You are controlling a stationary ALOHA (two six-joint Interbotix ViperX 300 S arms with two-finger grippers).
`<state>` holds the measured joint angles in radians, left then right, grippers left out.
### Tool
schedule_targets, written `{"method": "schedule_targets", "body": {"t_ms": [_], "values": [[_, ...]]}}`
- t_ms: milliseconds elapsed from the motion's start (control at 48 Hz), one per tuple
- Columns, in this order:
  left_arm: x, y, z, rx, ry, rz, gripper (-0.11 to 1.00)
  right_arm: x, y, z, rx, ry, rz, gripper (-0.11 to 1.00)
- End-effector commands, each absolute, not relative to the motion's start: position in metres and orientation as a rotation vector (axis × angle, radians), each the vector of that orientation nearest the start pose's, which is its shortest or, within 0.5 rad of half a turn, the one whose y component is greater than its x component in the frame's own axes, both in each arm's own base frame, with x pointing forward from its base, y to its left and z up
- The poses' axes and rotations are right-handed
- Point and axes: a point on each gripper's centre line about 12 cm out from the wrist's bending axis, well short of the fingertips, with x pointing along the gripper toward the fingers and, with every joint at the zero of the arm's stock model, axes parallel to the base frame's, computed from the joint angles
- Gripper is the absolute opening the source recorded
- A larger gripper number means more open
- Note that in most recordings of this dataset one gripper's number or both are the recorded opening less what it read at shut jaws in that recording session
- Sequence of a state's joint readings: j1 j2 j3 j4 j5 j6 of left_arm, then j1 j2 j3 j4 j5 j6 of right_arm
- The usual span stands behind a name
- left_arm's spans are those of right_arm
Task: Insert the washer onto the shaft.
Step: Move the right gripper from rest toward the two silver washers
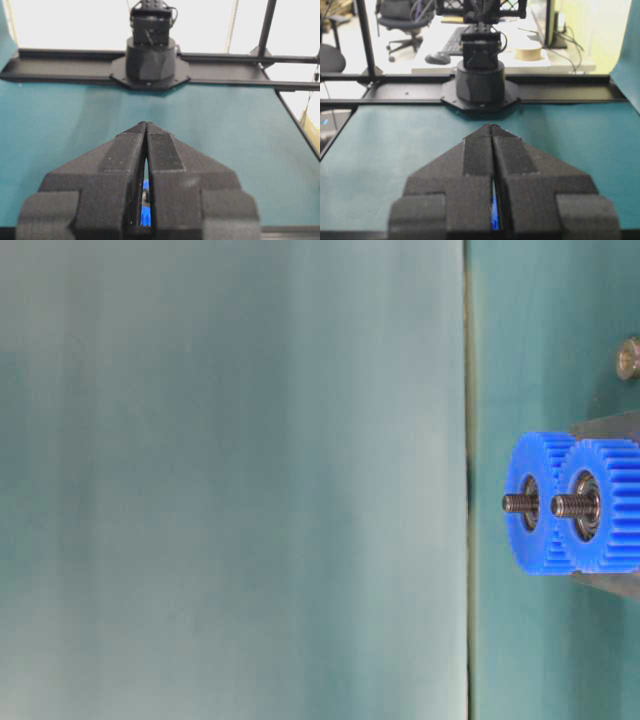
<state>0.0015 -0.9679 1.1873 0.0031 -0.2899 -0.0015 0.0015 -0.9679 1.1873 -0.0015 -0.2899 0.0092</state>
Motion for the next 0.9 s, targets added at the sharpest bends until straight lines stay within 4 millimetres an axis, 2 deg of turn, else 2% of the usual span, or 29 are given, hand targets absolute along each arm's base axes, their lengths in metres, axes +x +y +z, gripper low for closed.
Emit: {"method": "schedule_targets", "body": {"t_ms": [0, 125, 250, 354, 541, 666, 875], "values": [[0.202, -0.009, 0.288, -0.009, -0.050, -0.045, 0.07, 0.201, -0.001, 0.297, 0.021, -0.083, -0.007, 0.03], [0.204, -0.011, 0.286, -0.010, -0.017, -0.053, 0.07, 0.207, -0.003, 0.290, 0.164, 0.092, -0.028, 0.03], [0.203, -0.011, 0.288, -0.005, 0.000, -0.053, 0.07, 0.216, -0.003, 0.278, 0.167, 0.350, -0.031, 0.03], [0.203, -0.010, 0.286, -0.005, 0.048, -0.051, 0.07, 0.227, -0.007, 0.269, 0.161, 0.481, -0.052, 0.03], [0.204, -0.010, 0.294, -0.004, 0.104, -0.049, 0.07, 0.254, -0.022, 0.237, 0.149, 0.636, -0.109, 0.03], [0.202, -0.010, 0.291, -0.006, 0.143, -0.050, 0.07, 0.268, -0.034, 0.211, 0.166, 0.736, -0.149, 0.03], [0.202, -0.010, 0.289, -0.007, 0.158, -0.048, 0.07, 0.293, -0.042, 0.185, 0.160, 0.738, -0.168, 0.03]]}}
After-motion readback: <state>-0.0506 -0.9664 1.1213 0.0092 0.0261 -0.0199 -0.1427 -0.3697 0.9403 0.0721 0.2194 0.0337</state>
